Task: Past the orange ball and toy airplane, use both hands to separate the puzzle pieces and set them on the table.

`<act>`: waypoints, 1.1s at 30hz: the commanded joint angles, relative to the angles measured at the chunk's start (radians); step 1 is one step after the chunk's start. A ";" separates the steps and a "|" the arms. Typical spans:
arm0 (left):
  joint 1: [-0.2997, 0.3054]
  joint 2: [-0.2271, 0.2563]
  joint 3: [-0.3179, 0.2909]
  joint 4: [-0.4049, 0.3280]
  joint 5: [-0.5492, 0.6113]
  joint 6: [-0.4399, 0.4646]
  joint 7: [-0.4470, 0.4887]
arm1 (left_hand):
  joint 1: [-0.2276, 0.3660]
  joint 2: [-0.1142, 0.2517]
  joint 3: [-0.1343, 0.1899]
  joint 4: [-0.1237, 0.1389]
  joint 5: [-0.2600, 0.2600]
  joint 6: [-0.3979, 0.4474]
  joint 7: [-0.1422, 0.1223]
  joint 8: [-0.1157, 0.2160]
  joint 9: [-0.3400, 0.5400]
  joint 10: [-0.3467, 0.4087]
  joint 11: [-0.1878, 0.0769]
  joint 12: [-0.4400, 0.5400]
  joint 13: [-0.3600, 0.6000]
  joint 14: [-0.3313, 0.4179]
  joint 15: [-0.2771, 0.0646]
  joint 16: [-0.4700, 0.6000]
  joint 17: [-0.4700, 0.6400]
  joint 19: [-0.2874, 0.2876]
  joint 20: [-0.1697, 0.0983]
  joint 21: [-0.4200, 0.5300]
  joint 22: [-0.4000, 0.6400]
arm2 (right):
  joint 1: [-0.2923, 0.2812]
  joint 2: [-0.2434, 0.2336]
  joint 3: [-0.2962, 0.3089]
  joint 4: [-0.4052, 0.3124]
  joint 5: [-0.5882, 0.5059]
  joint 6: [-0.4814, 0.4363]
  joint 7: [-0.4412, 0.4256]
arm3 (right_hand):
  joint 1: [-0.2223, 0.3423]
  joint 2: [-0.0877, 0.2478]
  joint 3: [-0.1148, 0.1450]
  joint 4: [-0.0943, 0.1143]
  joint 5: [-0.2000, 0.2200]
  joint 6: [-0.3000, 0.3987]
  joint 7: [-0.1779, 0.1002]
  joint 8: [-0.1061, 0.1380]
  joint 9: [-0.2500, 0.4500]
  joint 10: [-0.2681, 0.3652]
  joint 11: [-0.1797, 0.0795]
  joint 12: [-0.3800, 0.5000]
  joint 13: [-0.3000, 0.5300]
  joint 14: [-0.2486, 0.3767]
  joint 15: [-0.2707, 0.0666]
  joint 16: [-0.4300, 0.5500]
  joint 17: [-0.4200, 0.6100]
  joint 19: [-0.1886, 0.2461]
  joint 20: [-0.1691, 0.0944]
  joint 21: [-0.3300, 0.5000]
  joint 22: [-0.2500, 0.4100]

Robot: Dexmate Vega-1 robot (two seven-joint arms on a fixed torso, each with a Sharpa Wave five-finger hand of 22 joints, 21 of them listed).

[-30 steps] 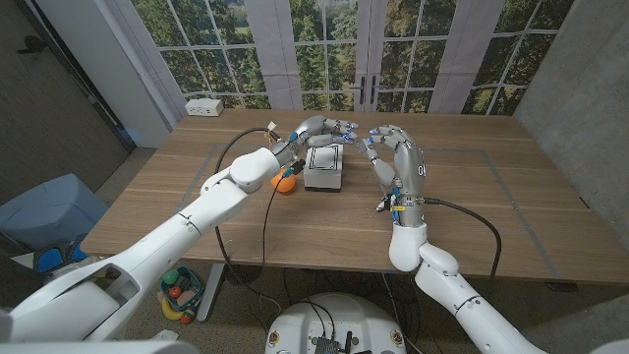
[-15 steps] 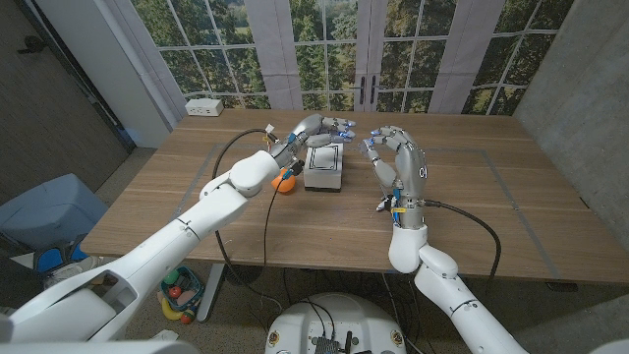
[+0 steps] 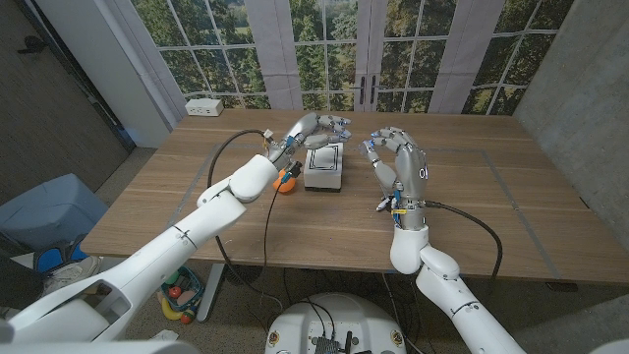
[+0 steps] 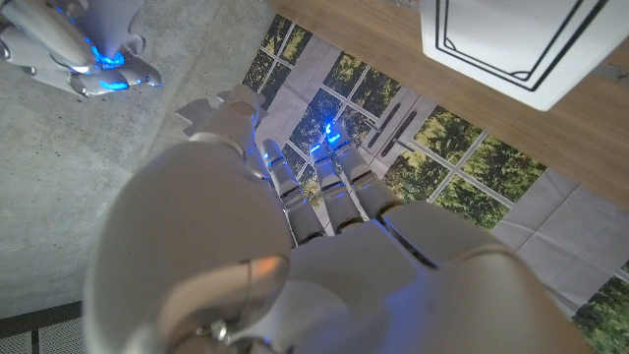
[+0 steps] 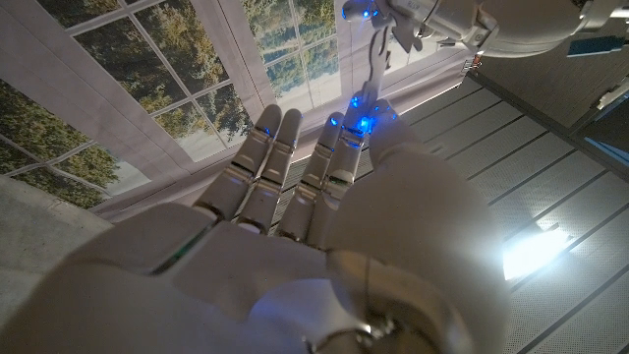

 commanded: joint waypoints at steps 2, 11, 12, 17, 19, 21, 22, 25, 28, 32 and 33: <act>0.062 0.031 -0.028 -0.085 0.141 0.102 0.108 | 0.006 -0.002 0.001 -0.002 0.006 -0.006 0.007 0.001 0.004 0.008 0.000 0.006 0.003 0.011 -0.161 0.004 0.004 0.009 -0.010 0.006 0.000 | 0.032 -0.153 -0.156 -0.065 0.158 -0.216 0.011 | -0.009 0.006 -0.004 0.001 0.004 -0.002 -0.010 0.004 0.000 0.012 -0.009 0.002 0.006 0.003 -0.176 -0.010 0.000 -0.001 -0.033 0.005 0.002; 0.099 0.053 -0.049 -0.142 0.162 0.204 0.132 | 0.008 -0.002 -0.001 -0.002 0.007 -0.007 0.008 0.000 0.004 0.008 -0.001 0.004 0.003 0.009 -0.159 0.002 0.004 0.007 -0.010 0.007 0.000 | 0.056 -0.227 -0.238 -0.116 0.246 -0.352 0.051 | -0.015 0.004 -0.008 0.005 0.004 -0.005 -0.015 0.003 -0.003 0.004 -0.009 0.000 0.012 -0.003 -0.175 -0.022 -0.003 -0.005 -0.032 0.009 0.003; 0.103 0.055 -0.051 -0.146 0.161 0.211 0.133 | 0.008 -0.002 -0.001 -0.002 0.007 -0.007 0.009 0.000 0.004 0.008 -0.001 0.004 0.003 0.009 -0.158 0.002 0.004 0.007 -0.010 0.007 0.000 | 0.058 -0.233 -0.244 -0.121 0.254 -0.364 0.058 | -0.017 0.004 -0.009 0.006 0.004 -0.006 -0.015 0.003 -0.003 0.003 -0.009 0.000 0.012 -0.004 -0.173 -0.023 -0.003 -0.006 -0.032 0.009 0.003; 0.118 0.071 -0.057 -0.173 0.169 0.260 0.136 | 0.009 -0.002 -0.002 -0.002 0.008 -0.009 0.011 -0.001 0.004 0.008 -0.001 0.003 0.003 0.009 -0.157 0.002 0.003 0.006 -0.011 0.007 0.000 | 0.068 -0.261 -0.272 -0.148 0.286 -0.423 0.100 | -0.020 0.004 -0.011 0.008 0.004 -0.007 -0.016 0.002 -0.004 0.000 -0.009 -0.001 0.015 -0.006 -0.172 -0.027 -0.003 -0.009 -0.032 0.010 0.003; 0.122 0.077 -0.059 -0.181 0.167 0.273 0.135 | 0.010 -0.002 -0.002 -0.003 0.008 -0.009 0.011 -0.001 0.004 0.008 -0.001 0.003 0.003 0.008 -0.157 0.001 0.003 0.005 -0.011 0.007 0.000 | 0.072 -0.270 -0.282 -0.156 0.297 -0.443 0.117 | -0.021 0.004 -0.011 0.009 0.004 -0.007 -0.017 0.003 -0.005 -0.001 -0.009 -0.001 0.016 -0.007 -0.173 -0.029 -0.003 -0.011 -0.031 0.010 0.003; 0.127 0.084 -0.062 -0.191 0.166 0.288 0.134 | 0.011 -0.002 -0.003 -0.003 0.008 -0.009 0.013 -0.001 0.004 0.008 -0.001 0.003 0.003 0.009 -0.156 0.001 0.003 0.005 -0.011 0.007 0.000 | 0.077 -0.278 -0.291 -0.162 0.304 -0.461 0.128 | -0.023 0.004 -0.012 0.009 0.004 -0.009 -0.017 0.002 -0.005 -0.002 -0.009 -0.001 0.017 -0.009 -0.172 -0.031 -0.003 -0.011 -0.030 0.011 0.003; 0.129 0.086 -0.063 -0.194 0.166 0.292 0.135 | 0.011 -0.002 -0.003 -0.003 0.009 -0.008 0.014 -0.001 0.004 0.008 0.000 0.002 0.003 0.008 -0.156 0.001 0.003 0.004 -0.010 0.007 0.000 | 0.080 -0.281 -0.296 -0.163 0.307 -0.469 0.131 | -0.023 0.005 -0.012 0.010 0.005 -0.009 -0.018 0.002 -0.005 -0.003 -0.009 -0.002 0.017 -0.009 -0.172 -0.032 -0.004 -0.012 -0.030 0.011 0.003; 0.137 0.095 -0.067 -0.205 0.164 0.306 0.135 | 0.012 -0.002 -0.003 -0.003 0.009 -0.008 0.015 0.000 0.004 0.008 0.000 0.002 0.003 0.008 -0.156 0.000 0.003 0.004 -0.010 0.008 0.000 | 0.089 -0.291 -0.308 -0.167 0.319 -0.488 0.147 | -0.024 0.005 -0.014 0.010 0.004 -0.012 -0.019 0.001 -0.006 -0.006 -0.009 -0.003 0.019 -0.010 -0.173 -0.032 -0.001 -0.014 -0.029 0.012 0.003; 0.142 0.107 -0.067 -0.216 0.166 0.321 0.130 | 0.012 -0.002 -0.004 -0.003 0.009 -0.008 0.014 -0.001 0.004 0.008 0.000 0.002 0.003 0.009 -0.155 0.001 0.003 0.004 -0.011 0.008 0.000 | 0.099 -0.298 -0.318 -0.169 0.331 -0.510 0.169 | -0.025 0.006 -0.014 0.011 0.005 -0.013 -0.019 0.001 -0.007 -0.009 -0.009 -0.004 0.020 -0.011 -0.173 -0.035 -0.002 -0.014 -0.028 0.013 0.003; 0.138 0.130 -0.060 -0.232 0.173 0.348 0.104 | 0.013 -0.002 -0.004 -0.003 0.010 -0.010 0.013 -0.001 0.004 0.007 0.000 0.001 0.003 0.006 -0.153 -0.001 0.003 0.001 -0.009 0.008 0.000 | 0.105 -0.307 -0.327 -0.176 0.350 -0.539 0.200 | -0.028 0.007 -0.016 0.012 0.004 -0.015 -0.020 0.001 -0.007 -0.012 -0.009 -0.005 0.022 -0.012 -0.172 -0.037 -0.001 -0.016 -0.026 0.014 0.003; 0.137 0.136 -0.057 -0.237 0.176 0.355 0.097 | 0.014 -0.001 -0.005 -0.003 0.011 -0.010 0.015 -0.001 0.004 0.005 0.000 -0.001 0.003 0.003 -0.151 -0.002 0.003 -0.002 -0.008 0.007 -0.001 | 0.105 -0.310 -0.329 -0.178 0.354 -0.546 0.206 | -0.029 0.008 -0.016 0.013 0.004 -0.017 -0.021 0.000 -0.008 -0.014 -0.009 -0.006 0.023 -0.013 -0.171 -0.039 -0.002 -0.017 -0.025 0.015 0.003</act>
